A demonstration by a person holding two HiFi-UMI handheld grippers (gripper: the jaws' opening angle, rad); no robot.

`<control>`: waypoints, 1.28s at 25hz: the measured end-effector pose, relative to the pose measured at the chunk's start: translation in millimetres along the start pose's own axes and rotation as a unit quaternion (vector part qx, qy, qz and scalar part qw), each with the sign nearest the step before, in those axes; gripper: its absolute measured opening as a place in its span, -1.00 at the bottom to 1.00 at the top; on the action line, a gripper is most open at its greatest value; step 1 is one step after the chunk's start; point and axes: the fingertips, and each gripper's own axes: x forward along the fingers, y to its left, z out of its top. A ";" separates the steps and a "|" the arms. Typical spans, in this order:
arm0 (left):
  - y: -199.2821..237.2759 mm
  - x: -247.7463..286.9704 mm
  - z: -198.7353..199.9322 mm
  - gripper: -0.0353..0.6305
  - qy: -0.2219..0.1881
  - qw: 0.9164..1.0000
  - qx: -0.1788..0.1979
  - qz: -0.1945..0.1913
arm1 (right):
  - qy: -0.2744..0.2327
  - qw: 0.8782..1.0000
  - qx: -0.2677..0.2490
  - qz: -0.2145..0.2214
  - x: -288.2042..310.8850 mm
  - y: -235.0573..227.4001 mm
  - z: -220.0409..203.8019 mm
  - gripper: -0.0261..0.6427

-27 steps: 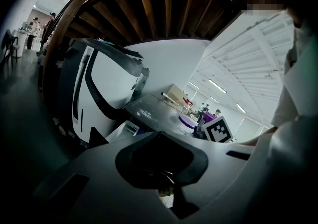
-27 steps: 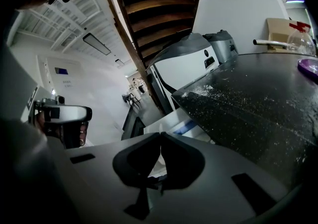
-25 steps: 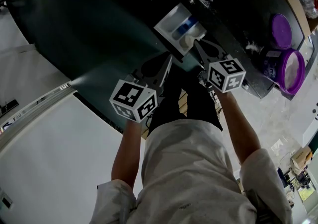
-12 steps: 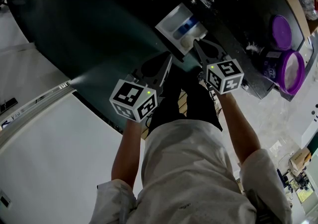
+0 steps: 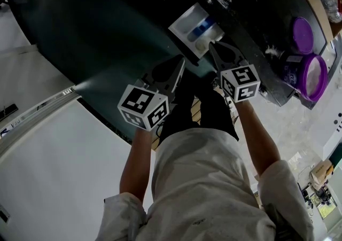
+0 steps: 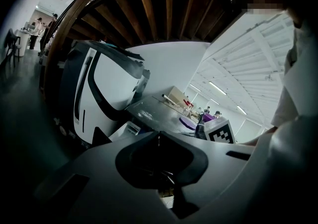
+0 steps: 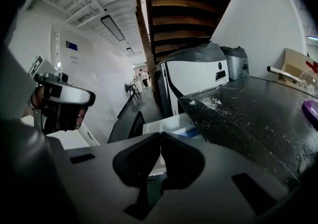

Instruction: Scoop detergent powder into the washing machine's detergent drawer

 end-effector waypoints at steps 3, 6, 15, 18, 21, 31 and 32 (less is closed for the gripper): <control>0.8 -2.0 0.1 -0.83 -0.001 1.000 -0.001 0.000 | 0.004 1.000 -0.013 -0.004 0.0 3.7 2.6 -0.89; 1.7 -2.2 0.0 -0.83 -0.002 1.000 -0.002 0.001 | 0.006 0.999 -0.030 -0.013 -0.1 3.4 4.0 -0.89; 3.3 -3.3 0.3 -0.83 -0.005 1.000 -0.004 0.001 | 0.006 0.996 -0.088 -0.025 1.3 9.9 10.0 -0.89; 3.8 -3.3 0.5 -0.83 -0.006 1.000 -0.004 0.002 | 0.009 0.995 -0.097 -0.026 1.8 10.8 9.8 -0.89; 4.2 -4.0 1.3 -0.83 -0.007 1.000 -0.005 0.002 | 0.011 0.993 -0.113 -0.030 1.7 12.2 10.9 -0.89; 4.4 -5.5 0.6 -0.83 -0.009 1.000 -0.005 0.002 | 0.013 0.984 -0.171 -0.044 1.3 17.2 10.3 -0.89; 4.6 -5.9 0.2 -0.83 -0.009 1.000 -0.005 0.003 | 0.014 0.983 -0.177 -0.046 1.3 17.6 9.8 -0.89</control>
